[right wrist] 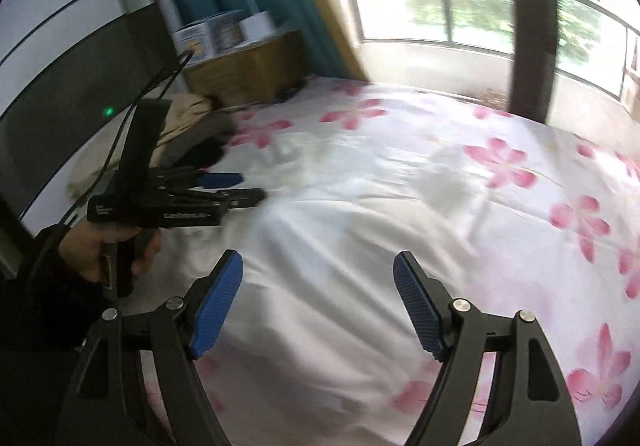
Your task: Fold large clothes
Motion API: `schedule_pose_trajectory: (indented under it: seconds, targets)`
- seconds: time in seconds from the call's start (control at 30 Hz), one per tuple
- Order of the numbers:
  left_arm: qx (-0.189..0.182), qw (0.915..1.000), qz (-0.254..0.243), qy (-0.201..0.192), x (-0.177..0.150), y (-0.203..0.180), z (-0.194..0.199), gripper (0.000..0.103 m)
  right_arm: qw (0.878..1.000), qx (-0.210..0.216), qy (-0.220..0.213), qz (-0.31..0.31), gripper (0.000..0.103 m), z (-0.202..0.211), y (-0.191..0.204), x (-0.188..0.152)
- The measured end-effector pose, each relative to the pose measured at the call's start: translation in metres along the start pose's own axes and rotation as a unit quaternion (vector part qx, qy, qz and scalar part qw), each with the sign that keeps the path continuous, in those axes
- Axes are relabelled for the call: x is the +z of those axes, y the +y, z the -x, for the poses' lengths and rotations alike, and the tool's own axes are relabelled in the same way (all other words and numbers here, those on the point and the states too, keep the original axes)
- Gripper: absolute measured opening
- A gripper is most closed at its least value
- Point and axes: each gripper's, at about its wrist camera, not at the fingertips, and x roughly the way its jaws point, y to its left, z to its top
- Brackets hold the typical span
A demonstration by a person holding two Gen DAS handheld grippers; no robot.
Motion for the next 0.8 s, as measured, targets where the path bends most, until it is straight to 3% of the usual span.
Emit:
schedule_pose_trajectory:
  seconds: [0.23,0.53,0.63,0.67,0.8]
  targets:
    - [0.033,0.9993,0.011,-0.01,0.022,0.017,-0.011,0.059,0.998,-0.046,0.002,-0.037,0.078,-0.003,-0.043,-0.001]
    - [0.089,0.9934,0.054,-0.046,0.036,0.046,0.004,0.059,0.998,-0.051,0.017,-0.041,0.078,-0.018,-0.05,-0.003]
    - [0.06,0.9952,0.05,-0.058,0.033,0.036,0.019,0.059,0.998,-0.053,0.016,-0.036,0.078,-0.019,-0.048,-0.003]
    - [0.035,0.9968,0.044,-0.056,0.03,0.029,0.023,0.059,0.998,-0.054,0.016,-0.035,0.078,-0.018,-0.048,-0.003]
    - [-0.051,0.9983,0.023,-0.016,0.012,0.004,0.025,0.059,0.997,-0.06,0.011,-0.036,0.078,-0.012,-0.046,-0.006]
